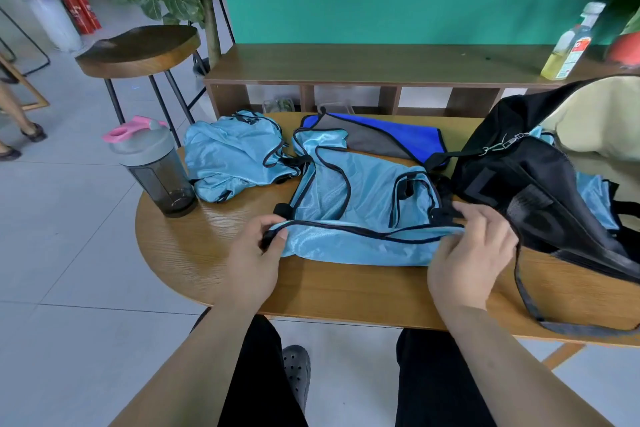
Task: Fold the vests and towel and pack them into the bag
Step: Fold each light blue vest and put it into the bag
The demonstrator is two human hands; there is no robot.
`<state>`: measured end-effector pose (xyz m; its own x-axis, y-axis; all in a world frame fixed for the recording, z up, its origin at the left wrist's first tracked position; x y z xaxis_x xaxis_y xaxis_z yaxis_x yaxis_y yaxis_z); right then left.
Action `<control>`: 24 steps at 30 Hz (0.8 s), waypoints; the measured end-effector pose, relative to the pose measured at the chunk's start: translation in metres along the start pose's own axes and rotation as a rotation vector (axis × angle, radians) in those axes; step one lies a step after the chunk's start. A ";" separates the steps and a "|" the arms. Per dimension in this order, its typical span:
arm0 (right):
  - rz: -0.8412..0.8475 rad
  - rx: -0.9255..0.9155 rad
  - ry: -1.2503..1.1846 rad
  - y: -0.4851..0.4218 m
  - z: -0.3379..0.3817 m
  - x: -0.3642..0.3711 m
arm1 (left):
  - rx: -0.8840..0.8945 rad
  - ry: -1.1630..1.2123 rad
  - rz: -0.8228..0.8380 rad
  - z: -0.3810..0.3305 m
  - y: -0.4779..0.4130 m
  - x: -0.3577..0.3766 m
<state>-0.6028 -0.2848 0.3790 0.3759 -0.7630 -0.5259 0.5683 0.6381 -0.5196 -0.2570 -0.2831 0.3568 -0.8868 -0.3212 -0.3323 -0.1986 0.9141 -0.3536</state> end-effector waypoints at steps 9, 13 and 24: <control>0.515 -0.679 -0.037 0.066 0.070 0.047 | 0.002 0.026 0.083 -0.002 -0.003 0.006; 0.564 -0.571 -0.073 0.083 0.095 0.069 | -0.021 0.071 0.044 0.001 -0.003 0.003; 0.616 -0.396 -0.036 0.080 0.095 0.085 | -0.037 0.234 0.104 -0.001 -0.001 0.008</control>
<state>-0.4559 -0.3079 0.3565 0.5694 -0.2527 -0.7822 -0.0583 0.9368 -0.3450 -0.2644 -0.2869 0.3551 -0.9749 -0.1631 -0.1517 -0.1130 0.9490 -0.2943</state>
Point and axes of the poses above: each hand's wrist, its own y-axis away from the middle knuckle, its own x-axis out of the palm, z = x × y, the point moved 6 cm from there along -y, towards the middle knuckle, and after that the axes turned 14 degrees about x, right-handed, at the moved point
